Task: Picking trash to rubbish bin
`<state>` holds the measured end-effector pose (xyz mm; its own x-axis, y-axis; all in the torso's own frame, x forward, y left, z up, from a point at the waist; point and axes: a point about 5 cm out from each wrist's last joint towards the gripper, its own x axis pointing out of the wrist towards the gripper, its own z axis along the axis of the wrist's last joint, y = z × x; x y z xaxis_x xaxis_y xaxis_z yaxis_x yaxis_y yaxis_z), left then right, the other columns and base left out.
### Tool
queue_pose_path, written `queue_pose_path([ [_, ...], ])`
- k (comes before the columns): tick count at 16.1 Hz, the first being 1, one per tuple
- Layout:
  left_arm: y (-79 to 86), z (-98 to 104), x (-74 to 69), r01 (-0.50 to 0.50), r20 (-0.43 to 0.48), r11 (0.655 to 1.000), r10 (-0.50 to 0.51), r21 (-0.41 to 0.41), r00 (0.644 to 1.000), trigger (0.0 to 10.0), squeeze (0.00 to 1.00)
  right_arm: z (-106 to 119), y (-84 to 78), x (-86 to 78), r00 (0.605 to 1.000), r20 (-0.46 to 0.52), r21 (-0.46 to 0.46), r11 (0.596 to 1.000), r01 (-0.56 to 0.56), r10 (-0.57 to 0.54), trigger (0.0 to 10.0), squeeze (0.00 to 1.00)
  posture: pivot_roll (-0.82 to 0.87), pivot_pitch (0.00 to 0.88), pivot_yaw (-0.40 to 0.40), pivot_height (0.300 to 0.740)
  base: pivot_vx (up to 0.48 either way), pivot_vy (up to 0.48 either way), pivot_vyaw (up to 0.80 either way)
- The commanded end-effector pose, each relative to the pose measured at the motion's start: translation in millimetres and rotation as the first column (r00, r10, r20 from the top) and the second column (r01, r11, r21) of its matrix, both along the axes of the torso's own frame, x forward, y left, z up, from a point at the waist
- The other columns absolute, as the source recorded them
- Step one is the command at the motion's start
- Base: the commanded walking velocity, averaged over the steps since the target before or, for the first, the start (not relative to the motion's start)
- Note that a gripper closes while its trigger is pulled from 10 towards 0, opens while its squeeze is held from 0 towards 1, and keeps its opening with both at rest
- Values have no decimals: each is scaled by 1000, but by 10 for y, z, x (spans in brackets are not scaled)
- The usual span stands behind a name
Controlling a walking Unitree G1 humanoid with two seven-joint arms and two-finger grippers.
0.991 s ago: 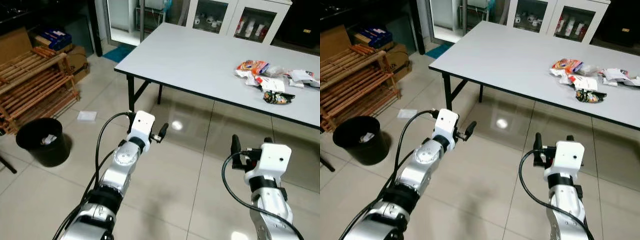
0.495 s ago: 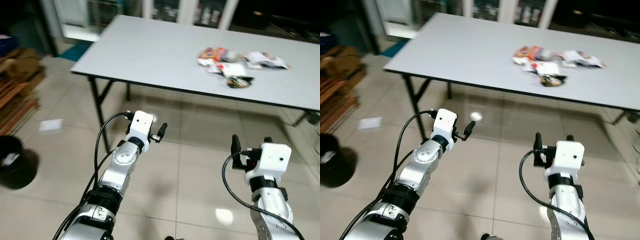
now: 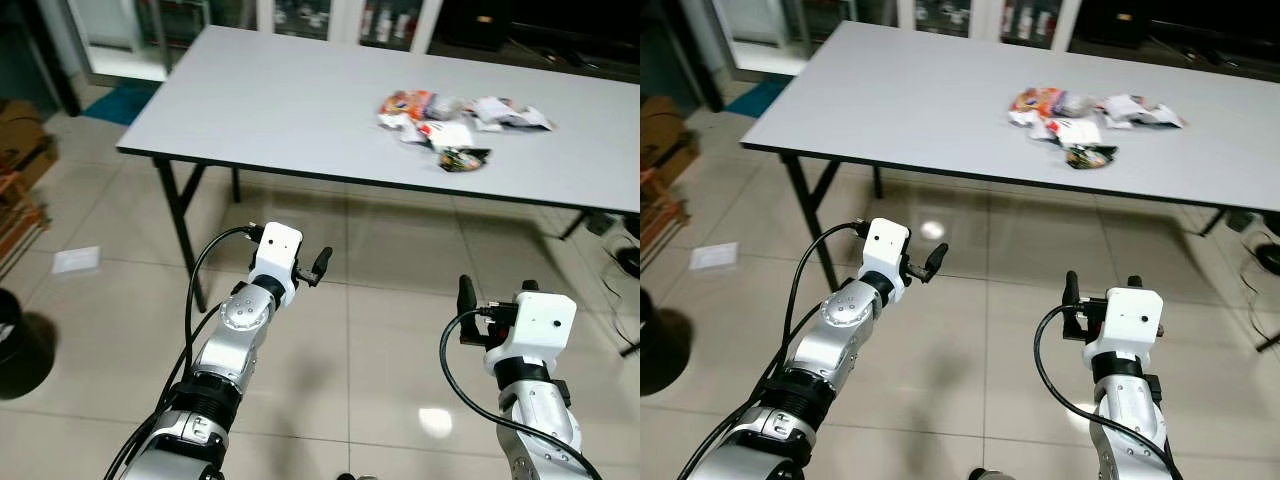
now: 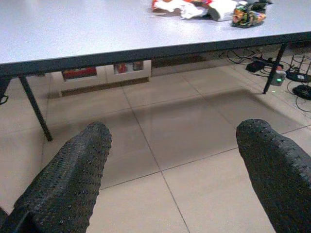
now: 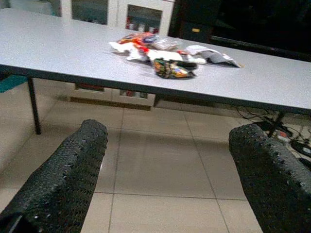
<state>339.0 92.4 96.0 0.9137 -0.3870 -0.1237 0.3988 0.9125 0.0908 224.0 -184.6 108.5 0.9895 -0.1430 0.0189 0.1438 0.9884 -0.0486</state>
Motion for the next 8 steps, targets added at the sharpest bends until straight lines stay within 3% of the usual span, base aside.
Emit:
queue_pose_path([
  [1,10,52,21,11,3,1000,-11,-15,1000,10000,0,48,-29,-35,1000,17,-7,1000,15,-15,10000,0,108,69,-52,740,0,0,0],
  [8,28,132,60,40,18,999,-40,-14,999,10000,0,10,-11,-105,999,10,9,999,38,-38,10000,0,98,83,-27,740,0,0,0],
])
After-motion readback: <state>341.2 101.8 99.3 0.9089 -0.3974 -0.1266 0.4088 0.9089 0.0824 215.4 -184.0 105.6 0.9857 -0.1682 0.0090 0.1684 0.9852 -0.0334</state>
